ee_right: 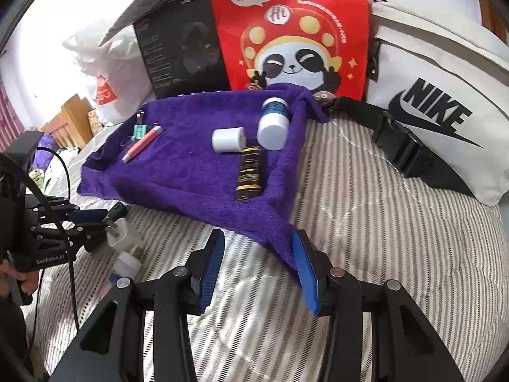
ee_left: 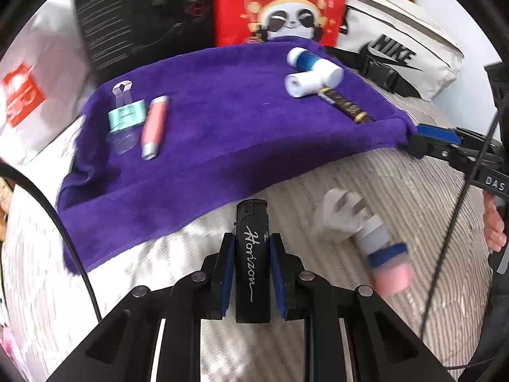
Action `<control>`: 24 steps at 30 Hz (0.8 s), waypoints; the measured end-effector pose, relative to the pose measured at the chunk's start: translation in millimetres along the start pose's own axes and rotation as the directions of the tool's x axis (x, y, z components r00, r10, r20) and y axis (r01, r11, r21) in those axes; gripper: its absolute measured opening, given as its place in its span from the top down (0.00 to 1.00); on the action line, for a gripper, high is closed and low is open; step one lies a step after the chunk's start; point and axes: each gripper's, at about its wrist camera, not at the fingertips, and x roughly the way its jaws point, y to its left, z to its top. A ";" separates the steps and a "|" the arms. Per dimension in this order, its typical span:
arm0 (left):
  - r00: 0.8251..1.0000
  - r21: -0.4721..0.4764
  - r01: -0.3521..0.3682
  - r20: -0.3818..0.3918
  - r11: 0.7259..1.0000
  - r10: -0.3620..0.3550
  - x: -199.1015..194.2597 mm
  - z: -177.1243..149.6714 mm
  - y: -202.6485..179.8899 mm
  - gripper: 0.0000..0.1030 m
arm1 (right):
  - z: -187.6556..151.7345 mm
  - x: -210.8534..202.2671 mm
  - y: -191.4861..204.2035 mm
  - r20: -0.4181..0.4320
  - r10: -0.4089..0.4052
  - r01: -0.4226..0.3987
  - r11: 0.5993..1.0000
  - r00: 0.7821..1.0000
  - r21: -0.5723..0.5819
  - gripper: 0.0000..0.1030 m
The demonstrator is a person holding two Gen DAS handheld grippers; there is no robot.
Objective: Organize rigid objects
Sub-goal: 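Grasp the black Horizon case with the left tool while the right tool moves to the white plug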
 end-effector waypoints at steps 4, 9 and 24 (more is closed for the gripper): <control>1.000 -0.057 -0.026 0.003 0.998 0.026 -6.9 -13.0 27.6 0.80 | -1.0 -7.3 14.5 0.004 0.019 -0.019 1.000 1.000 -0.005 0.57; 1.000 -0.061 -0.017 0.021 0.998 0.018 -8.0 -17.8 32.0 0.80 | 0.2 -12.9 48.6 0.001 0.090 -0.090 0.995 0.996 -0.043 0.57; 0.998 -0.074 -0.051 0.027 0.996 0.053 -17.0 -30.1 61.3 0.80 | -10.0 28.2 116.0 -0.118 0.109 -0.131 0.971 0.987 -0.198 0.57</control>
